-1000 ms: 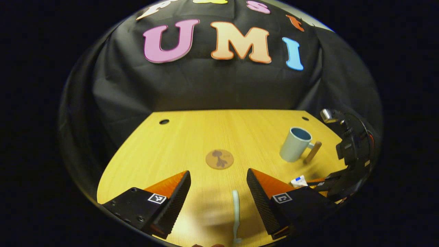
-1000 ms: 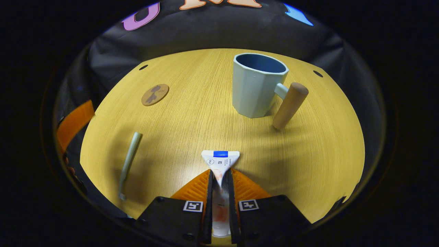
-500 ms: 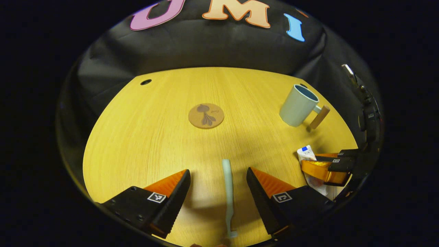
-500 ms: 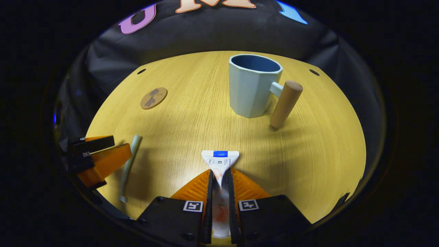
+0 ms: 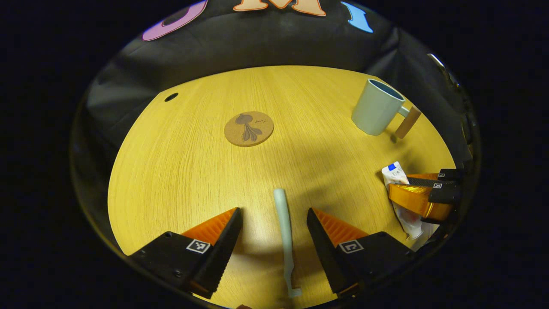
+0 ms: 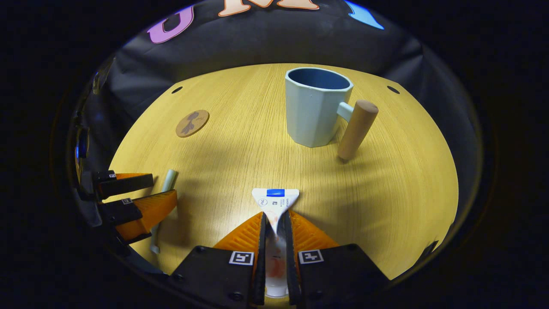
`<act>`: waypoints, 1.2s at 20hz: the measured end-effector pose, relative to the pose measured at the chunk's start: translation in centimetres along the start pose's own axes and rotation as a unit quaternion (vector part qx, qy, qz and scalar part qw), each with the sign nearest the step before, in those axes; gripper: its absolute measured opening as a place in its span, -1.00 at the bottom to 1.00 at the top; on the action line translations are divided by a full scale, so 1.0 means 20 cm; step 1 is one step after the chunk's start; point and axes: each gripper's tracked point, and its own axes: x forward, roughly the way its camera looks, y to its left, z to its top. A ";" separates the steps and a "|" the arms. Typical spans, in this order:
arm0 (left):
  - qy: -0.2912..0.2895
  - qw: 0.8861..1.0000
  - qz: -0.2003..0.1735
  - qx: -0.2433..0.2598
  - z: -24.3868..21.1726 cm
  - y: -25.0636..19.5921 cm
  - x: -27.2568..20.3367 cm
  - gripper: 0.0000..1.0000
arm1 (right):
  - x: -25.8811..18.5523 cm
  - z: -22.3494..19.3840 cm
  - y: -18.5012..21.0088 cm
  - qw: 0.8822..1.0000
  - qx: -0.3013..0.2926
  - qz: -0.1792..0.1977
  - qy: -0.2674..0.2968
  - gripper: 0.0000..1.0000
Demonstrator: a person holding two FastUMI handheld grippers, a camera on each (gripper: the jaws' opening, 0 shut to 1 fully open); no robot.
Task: Put the toothbrush and toothpaste on the desktop into the cup, then pick up the cup and place it on the coaster on the desktop.
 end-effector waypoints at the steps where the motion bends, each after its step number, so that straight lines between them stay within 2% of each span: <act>1: 0.000 1.000 -0.002 0.001 0.01 -0.01 0.00 0.75 | 0.00 0.00 0.00 1.000 0.000 0.001 0.000 -0.53; 2: 0.001 1.000 -0.003 0.005 0.00 -0.03 0.01 0.70 | 0.00 0.00 0.00 1.000 -0.002 0.002 -0.002 -0.53; 5: -0.009 1.000 0.005 0.001 0.02 -0.06 0.02 -0.69 | 0.00 0.00 0.00 1.000 -0.002 0.005 -0.003 -0.53; 6: -0.012 1.000 0.013 -0.004 0.02 -0.07 0.02 -0.80 | 0.00 0.00 0.00 1.000 -0.002 0.005 -0.003 -0.53; 10: -0.029 0.997 0.008 -0.073 0.03 -0.07 0.02 -0.99 | 0.00 0.00 0.00 1.000 -0.015 0.009 -0.005 -0.53; 13: -0.040 0.997 -0.002 -0.068 0.04 -0.07 0.02 -1.00 | 0.00 0.00 0.00 1.000 -0.024 0.008 -0.009 -0.53; 16: -0.041 0.994 -0.029 -0.096 0.04 -0.10 0.01 -1.00 | 0.00 0.01 0.00 0.999 -0.028 0.014 -0.012 -0.53; 18: -0.041 0.992 -0.033 -0.112 0.04 -0.09 -0.01 -1.00 | 0.00 0.01 0.00 0.999 -0.033 0.020 -0.018 -0.53; 22: -0.064 0.992 -0.030 -0.106 0.09 -0.06 -0.06 -1.00 | -0.02 0.03 0.00 0.999 -0.024 0.032 -0.028 -0.54; 24: -0.076 0.991 -0.033 -0.104 0.10 -0.05 -0.08 -1.00 | -0.07 0.09 0.01 0.998 -0.012 0.043 -0.053 -0.53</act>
